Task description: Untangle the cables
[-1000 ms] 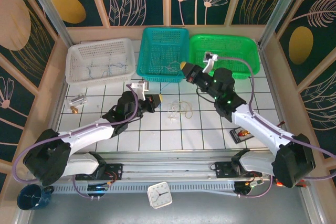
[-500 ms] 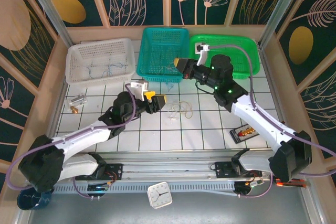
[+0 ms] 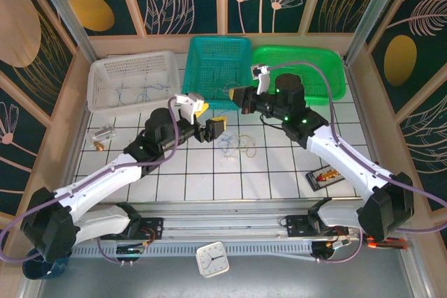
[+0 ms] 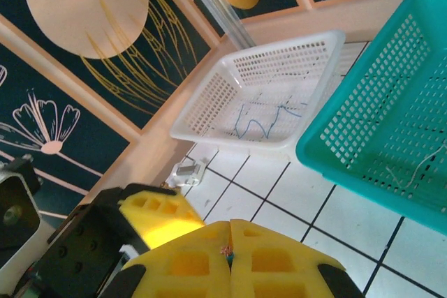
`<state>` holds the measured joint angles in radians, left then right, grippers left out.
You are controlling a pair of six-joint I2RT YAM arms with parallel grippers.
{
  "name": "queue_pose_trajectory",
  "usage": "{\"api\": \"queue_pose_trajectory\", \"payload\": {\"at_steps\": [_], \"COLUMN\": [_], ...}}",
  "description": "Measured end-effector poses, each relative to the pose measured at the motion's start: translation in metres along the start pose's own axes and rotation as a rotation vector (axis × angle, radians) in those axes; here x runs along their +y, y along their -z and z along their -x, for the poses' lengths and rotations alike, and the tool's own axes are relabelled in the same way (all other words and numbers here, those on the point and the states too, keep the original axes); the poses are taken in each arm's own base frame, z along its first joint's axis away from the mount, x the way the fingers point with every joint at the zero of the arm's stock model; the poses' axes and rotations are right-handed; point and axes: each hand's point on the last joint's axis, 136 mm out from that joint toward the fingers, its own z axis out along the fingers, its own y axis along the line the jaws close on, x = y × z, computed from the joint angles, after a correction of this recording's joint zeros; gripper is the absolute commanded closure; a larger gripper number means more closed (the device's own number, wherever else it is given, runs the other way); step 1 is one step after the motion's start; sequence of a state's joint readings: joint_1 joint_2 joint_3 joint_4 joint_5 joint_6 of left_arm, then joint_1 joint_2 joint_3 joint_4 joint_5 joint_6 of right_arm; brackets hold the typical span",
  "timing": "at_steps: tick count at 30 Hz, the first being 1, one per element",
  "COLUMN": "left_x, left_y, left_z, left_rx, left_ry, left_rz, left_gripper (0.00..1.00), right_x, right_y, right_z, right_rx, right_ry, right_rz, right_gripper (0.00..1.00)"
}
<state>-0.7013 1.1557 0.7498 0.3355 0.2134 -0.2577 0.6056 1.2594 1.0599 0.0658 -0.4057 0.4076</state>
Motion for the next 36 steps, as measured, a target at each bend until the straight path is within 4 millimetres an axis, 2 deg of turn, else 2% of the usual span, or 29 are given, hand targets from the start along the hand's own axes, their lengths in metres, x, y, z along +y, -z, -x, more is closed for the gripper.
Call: {"api": "queue_pose_trajectory", "payload": {"at_steps": [6,10,18,22,23,24,26,28,32,36], "left_x": [-0.004,-0.005,-0.006,-0.008,-0.009,-0.009,-0.009,-0.009,-0.008,-0.005], "left_y": [-0.019,-0.028,-0.031,-0.031,-0.031,-0.032,-0.032,-0.032,-0.032,-0.033], "left_z": [-0.008,-0.014,-0.014,-0.012,-0.010,-0.009,-0.007,-0.005,-0.003,0.001], "left_rx": [0.060,0.088,0.092,0.082,0.076,0.073,0.065,0.056,0.048,0.036], "left_ry": [-0.019,-0.022,-0.017,-0.006,-0.005,-0.003,0.002,0.009,0.031,0.050], "left_rz": [-0.045,-0.065,-0.076,-0.085,-0.087,-0.089,-0.092,-0.090,-0.078,-0.059], "left_gripper": [0.27,0.39,0.72,0.96,1.00,1.00,1.00,1.00,1.00,1.00], "right_x": [0.011,0.017,0.033,0.035,0.035,0.036,0.037,0.037,0.028,0.008], "right_y": [-0.003,-0.004,-0.002,-0.002,-0.002,-0.002,0.000,0.004,0.021,0.039], "right_z": [-0.009,-0.012,-0.014,-0.014,-0.014,-0.013,-0.011,-0.010,-0.005,-0.005], "right_rx": [0.030,0.039,0.042,0.039,0.038,0.035,0.027,0.015,-0.033,-0.087], "right_ry": [0.009,0.009,0.002,-0.005,-0.010,-0.011,-0.015,-0.016,-0.020,-0.044], "right_rz": [0.033,0.048,0.093,0.104,0.106,0.108,0.108,0.105,0.078,0.029], "right_gripper": [1.00,1.00,1.00,1.00,1.00,0.95,0.76,0.62,0.52,0.48]}}
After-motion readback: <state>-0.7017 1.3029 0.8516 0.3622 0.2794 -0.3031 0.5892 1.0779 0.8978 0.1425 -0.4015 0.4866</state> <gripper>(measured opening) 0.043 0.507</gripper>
